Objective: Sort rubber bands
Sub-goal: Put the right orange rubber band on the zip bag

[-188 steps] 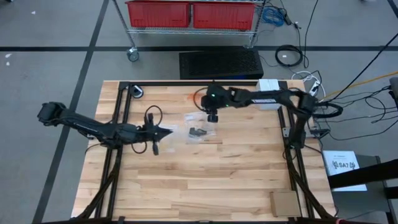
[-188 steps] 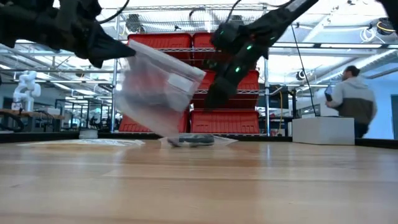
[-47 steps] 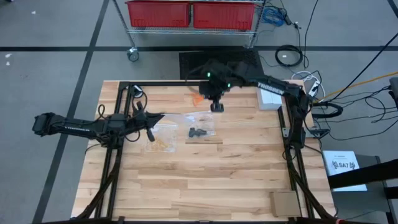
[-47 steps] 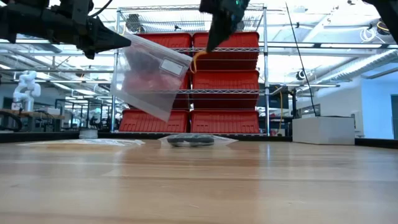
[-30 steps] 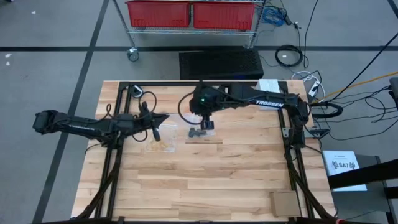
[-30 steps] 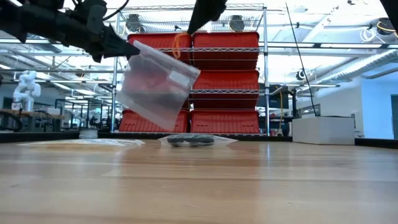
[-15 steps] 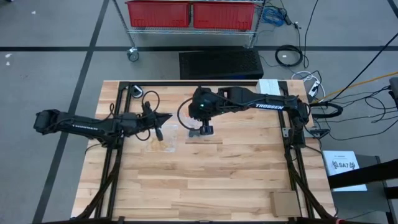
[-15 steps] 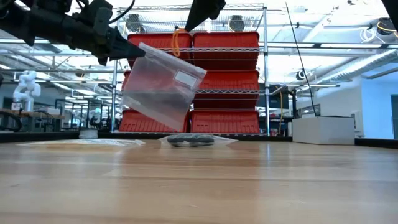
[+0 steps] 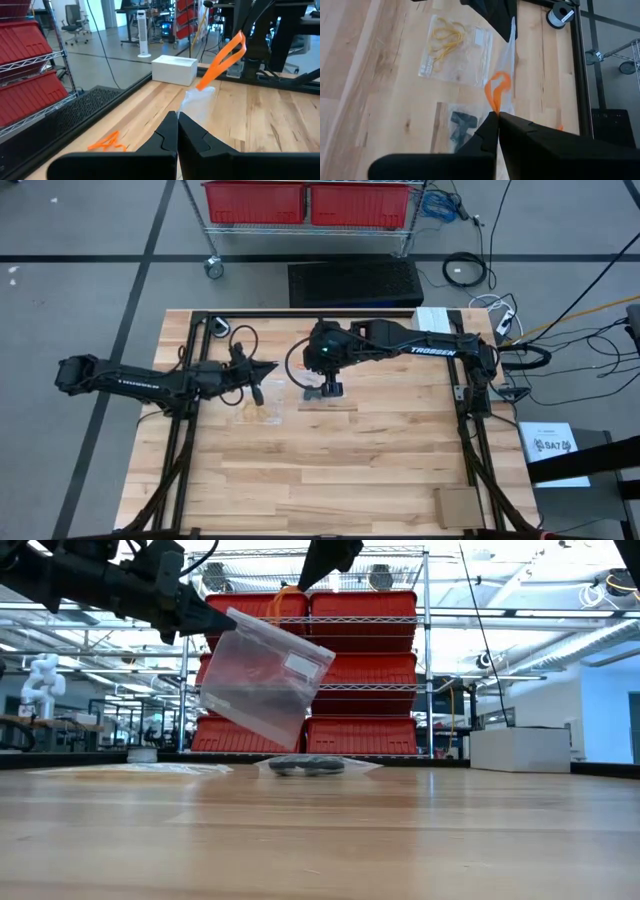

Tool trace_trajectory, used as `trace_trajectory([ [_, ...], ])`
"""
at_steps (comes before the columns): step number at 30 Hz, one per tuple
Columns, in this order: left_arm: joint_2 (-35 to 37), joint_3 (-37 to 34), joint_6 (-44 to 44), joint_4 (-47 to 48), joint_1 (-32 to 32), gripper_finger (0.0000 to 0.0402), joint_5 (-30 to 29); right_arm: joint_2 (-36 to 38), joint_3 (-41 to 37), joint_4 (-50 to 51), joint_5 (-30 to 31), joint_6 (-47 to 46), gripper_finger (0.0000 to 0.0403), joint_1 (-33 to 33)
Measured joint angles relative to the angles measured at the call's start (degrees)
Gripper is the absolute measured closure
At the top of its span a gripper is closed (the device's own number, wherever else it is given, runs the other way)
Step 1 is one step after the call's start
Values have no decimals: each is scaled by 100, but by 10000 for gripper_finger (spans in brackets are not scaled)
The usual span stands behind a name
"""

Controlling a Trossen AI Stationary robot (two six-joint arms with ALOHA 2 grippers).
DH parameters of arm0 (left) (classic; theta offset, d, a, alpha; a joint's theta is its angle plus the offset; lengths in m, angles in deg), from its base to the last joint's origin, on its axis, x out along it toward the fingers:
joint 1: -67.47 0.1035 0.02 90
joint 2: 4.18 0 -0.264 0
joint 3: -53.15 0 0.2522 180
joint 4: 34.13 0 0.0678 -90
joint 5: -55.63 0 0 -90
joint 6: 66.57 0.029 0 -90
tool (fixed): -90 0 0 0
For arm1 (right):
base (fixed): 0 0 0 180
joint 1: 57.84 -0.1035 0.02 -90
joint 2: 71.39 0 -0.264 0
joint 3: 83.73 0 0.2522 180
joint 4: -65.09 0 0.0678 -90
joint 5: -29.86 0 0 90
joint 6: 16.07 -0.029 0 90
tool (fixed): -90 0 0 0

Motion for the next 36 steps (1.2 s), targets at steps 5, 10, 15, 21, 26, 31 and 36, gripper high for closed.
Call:
trace_trajectory([
  [5,0,0,-2,-59,0,402,2,0,0,10,-29,-5,403,0],
  [10,0,0,0,-157,-13,402,8,0,0,52,-28,-5,403,0],
  [15,0,0,-2,-166,-13,402,63,-97,-2,96,-28,-21,403,1],
  [21,-2,2,-4,-280,-13,402,258,-341,-2,102,-28,-16,403,12],
  [26,-2,2,-7,-275,-13,402,258,-433,-4,-68,-25,-26,403,22],
  [31,-2,2,-9,-245,-13,402,260,-442,-4,-191,392,-117,403,17],
  [36,-2,2,-22,-212,-21,402,260,-431,9,-187,930,-154,403,21],
])
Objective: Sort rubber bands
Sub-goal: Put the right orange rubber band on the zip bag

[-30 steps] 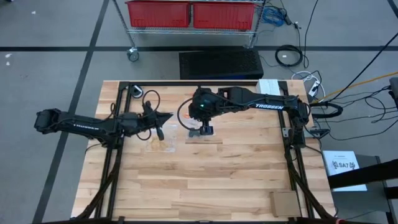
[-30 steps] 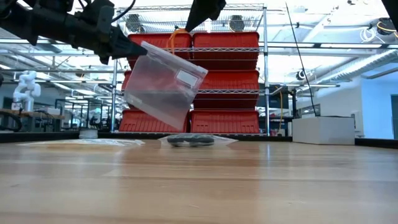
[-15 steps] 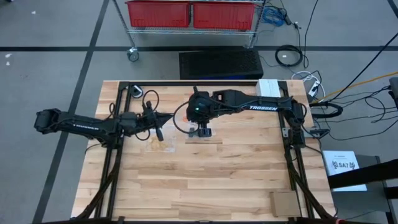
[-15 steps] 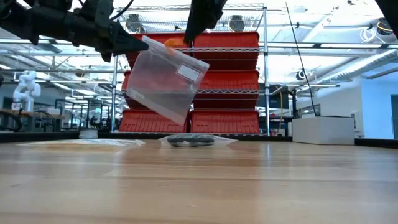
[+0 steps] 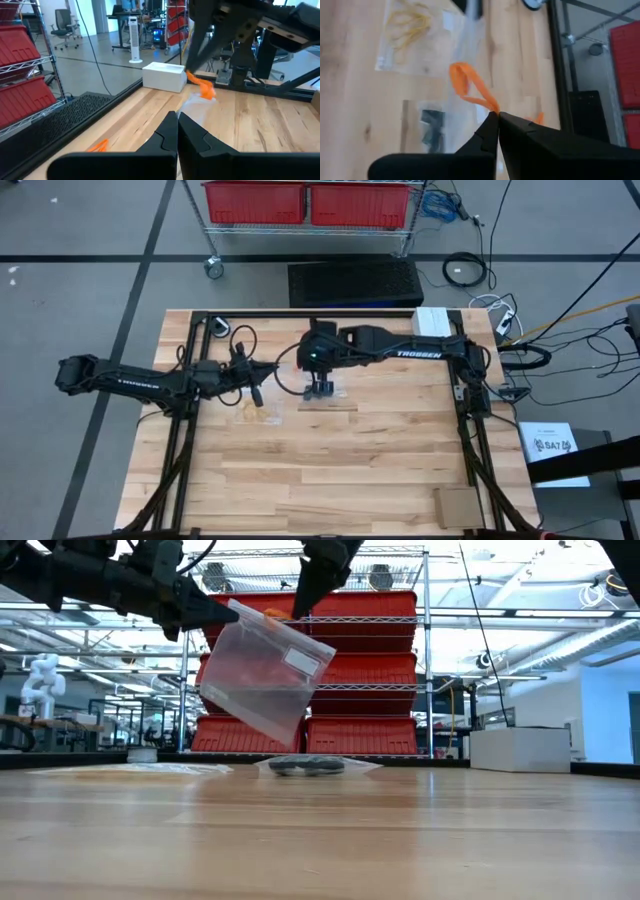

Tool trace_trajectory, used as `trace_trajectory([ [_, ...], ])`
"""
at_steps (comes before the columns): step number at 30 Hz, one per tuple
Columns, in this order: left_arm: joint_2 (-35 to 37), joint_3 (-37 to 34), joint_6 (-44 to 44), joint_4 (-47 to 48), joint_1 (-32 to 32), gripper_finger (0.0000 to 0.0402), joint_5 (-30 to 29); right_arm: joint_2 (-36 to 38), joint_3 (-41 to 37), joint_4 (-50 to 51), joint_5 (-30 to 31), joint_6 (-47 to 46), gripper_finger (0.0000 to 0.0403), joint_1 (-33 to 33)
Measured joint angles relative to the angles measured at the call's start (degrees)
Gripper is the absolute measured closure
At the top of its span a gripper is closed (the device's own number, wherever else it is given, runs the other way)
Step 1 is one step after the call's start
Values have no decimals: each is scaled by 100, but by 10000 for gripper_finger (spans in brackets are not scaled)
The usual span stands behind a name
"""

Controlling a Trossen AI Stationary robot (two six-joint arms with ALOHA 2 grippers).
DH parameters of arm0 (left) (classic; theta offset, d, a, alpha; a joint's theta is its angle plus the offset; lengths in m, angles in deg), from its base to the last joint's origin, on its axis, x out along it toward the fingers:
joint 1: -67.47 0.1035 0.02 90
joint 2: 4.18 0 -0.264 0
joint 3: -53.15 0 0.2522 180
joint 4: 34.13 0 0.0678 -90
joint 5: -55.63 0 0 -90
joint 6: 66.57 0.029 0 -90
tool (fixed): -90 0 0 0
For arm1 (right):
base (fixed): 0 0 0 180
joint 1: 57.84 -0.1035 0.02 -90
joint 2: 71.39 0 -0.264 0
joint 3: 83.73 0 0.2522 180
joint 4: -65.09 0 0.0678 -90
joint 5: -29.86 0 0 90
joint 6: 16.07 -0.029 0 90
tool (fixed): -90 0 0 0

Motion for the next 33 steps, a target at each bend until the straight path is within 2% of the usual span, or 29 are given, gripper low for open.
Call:
trace_trajectory([
  [19,0,39,-275,-19,-41,402,-85,5,22,-30,635,287,403,-417],
  [24,0,76,-294,-16,-41,402,-91,-109,26,14,1330,388,403,-508],
  [33,0,76,-487,121,-41,402,-253,-238,24,23,1976,645,403,-706],
])
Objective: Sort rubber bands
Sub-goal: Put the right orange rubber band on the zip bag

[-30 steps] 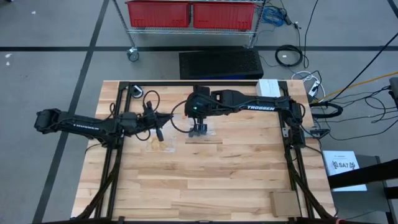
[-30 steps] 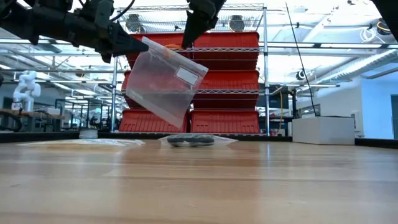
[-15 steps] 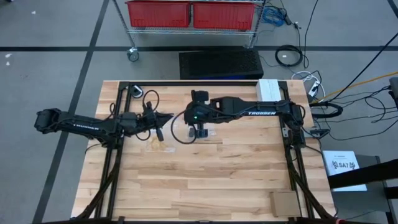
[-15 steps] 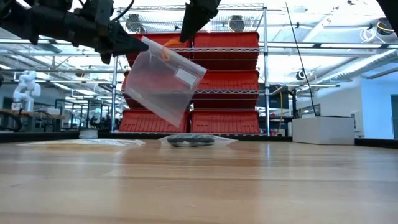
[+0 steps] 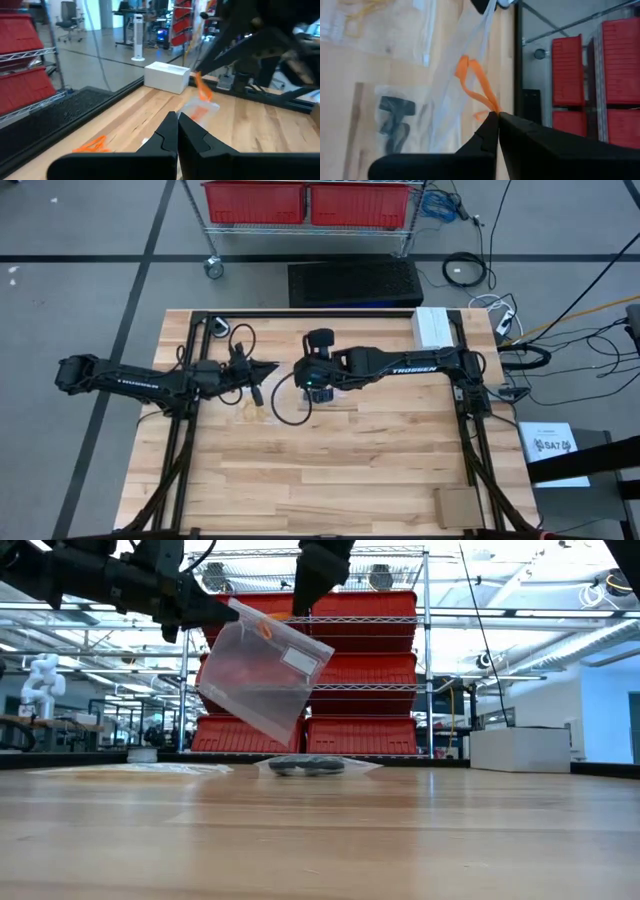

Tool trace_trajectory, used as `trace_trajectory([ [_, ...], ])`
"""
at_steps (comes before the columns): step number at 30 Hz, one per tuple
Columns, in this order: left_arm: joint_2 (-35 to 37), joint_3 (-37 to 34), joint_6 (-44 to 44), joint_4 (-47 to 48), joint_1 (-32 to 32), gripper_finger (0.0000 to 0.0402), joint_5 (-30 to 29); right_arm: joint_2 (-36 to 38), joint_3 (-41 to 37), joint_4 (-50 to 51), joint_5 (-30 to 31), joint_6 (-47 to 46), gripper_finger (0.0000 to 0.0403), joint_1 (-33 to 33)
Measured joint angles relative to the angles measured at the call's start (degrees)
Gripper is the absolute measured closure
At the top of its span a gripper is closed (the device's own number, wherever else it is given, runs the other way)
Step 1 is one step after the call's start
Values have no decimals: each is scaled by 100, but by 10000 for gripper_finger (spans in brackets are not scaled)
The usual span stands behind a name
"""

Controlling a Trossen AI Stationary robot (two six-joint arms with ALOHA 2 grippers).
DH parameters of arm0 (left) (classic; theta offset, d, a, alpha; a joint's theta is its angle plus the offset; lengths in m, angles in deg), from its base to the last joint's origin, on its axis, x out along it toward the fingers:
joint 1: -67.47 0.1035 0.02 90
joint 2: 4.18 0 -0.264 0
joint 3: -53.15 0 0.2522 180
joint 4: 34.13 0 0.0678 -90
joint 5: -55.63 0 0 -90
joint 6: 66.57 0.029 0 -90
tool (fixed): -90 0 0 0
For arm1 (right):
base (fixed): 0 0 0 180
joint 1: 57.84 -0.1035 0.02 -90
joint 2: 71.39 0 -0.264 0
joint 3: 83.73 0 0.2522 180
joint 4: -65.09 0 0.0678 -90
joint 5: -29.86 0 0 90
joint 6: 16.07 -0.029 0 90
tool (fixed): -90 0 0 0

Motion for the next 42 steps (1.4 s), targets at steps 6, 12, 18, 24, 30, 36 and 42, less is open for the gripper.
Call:
trace_trajectory([
  [6,0,0,-200,-2,4,402,-97,-48,5,-36,101,392,403,-71],
  [12,0,22,-256,-3,4,402,-97,-253,-37,-27,59,1202,403,-64],
  [18,0,22,-386,116,22,401,-97,-400,-42,-178,65,1605,403,-125],
  [24,0,22,-394,118,22,402,-113,-398,-37,-344,65,1612,403,-116],
  [30,0,22,-396,115,22,402,-141,-462,-43,-445,-287,1503,403,-75],
  [36,-28,22,-398,116,20,402,-266,-485,-42,-527,-385,1233,403,-77],
  [42,-184,66,-394,126,20,402,-291,-485,-42,-515,-826,14,403,17],
])
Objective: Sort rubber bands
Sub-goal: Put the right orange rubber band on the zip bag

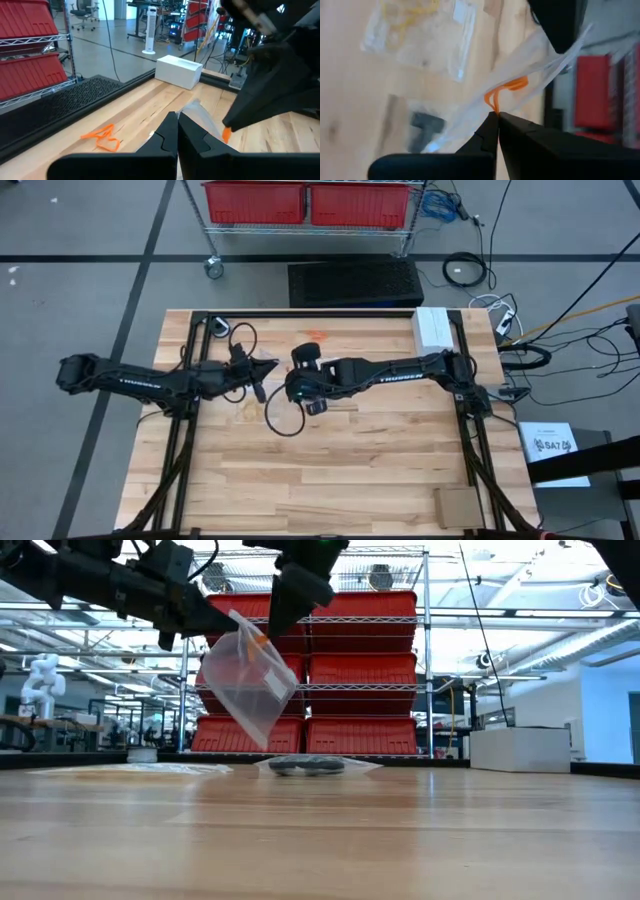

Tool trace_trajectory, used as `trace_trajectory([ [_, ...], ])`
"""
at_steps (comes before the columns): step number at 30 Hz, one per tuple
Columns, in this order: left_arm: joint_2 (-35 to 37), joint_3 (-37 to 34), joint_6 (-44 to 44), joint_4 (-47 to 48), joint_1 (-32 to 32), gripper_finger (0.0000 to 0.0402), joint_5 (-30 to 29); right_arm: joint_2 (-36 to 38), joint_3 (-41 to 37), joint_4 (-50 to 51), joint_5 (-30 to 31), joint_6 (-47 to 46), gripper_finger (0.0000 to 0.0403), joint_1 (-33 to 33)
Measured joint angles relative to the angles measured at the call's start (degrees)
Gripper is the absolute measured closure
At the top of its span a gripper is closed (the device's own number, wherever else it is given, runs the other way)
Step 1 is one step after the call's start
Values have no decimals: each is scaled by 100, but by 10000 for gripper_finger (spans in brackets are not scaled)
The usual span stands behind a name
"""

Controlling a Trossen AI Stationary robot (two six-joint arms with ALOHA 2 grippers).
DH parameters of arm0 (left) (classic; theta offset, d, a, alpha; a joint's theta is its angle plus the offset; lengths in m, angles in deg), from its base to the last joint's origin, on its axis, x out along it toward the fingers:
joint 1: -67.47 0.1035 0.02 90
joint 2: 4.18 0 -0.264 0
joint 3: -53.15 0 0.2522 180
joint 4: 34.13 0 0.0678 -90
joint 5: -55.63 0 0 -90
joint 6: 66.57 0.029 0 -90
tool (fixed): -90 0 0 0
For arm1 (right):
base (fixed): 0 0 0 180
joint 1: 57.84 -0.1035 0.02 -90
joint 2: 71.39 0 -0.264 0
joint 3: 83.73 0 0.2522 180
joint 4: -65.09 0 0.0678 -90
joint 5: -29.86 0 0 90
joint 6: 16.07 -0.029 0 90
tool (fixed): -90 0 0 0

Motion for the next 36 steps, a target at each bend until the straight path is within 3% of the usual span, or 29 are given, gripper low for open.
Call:
trace_trajectory([
  [4,-164,112,2,-21,-13,402,28,0,0,45,-457,-902,403,152],
  [11,-436,227,48,-2,-9,402,220,0,0,73,-589,-2119,403,350],
  [21,-453,229,42,98,-9,402,171,5,-81,-278,-753,-2201,403,146],
  [27,-452,229,17,146,-9,402,151,165,-925,-986,-545,-2325,403,85],
  [36,-452,235,15,144,-9,402,168,771,-2583,-3350,182,-2638,403,85],
])
